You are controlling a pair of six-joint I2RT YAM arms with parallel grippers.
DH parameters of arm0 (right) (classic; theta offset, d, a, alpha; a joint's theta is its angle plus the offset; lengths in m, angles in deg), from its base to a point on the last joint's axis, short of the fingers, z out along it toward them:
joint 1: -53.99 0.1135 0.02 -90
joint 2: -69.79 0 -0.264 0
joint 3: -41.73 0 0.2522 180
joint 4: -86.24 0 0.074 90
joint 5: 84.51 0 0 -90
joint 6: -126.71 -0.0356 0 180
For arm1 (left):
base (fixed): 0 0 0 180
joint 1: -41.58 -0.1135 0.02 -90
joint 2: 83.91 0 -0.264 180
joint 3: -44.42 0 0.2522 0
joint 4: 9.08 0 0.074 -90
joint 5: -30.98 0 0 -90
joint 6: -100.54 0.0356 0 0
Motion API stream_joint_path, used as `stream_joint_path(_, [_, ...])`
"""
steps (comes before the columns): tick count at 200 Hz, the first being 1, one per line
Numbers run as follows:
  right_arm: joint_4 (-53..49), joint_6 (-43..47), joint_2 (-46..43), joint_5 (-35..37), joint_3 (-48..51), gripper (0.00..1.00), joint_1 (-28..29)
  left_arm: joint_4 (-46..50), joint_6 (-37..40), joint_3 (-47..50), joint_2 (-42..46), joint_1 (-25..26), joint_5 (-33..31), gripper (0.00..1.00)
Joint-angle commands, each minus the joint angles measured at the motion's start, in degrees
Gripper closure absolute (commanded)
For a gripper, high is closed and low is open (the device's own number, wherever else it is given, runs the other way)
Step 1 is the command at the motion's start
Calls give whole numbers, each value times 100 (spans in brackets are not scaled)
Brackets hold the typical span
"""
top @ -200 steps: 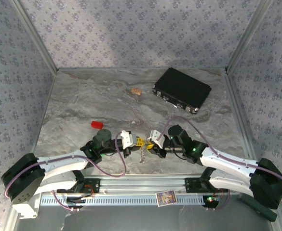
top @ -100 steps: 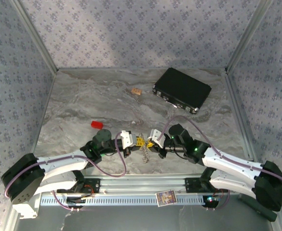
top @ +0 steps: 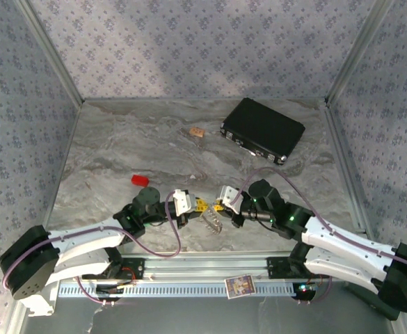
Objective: Put the keys on the keyring
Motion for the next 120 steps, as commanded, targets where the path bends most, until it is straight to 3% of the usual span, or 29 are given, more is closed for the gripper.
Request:
stream_joint_path(1, [-376, 231, -110, 281, -411, 100, 48, 322, 129, -164, 59, 6, -184, 98])
stream_joint_path(31, [-887, 450, 13, 459, -838, 100, 103, 250, 86, -147, 91, 4, -308, 71])
stream_joint_path(59, [-1457, 701, 215, 714, -1316, 100, 101, 300, -59, -99, 498, -17, -828, 63])
stream_joint_path(93, [-1671, 788, 605, 628, -1835, 100, 160, 758, -424, 37, 1575, -120, -2618, 52])
stream_joint_path(120, [-1073, 822, 1113, 216, -2121, 100, 291, 1603, -797, 72, 2305, -355, -4308, 43])
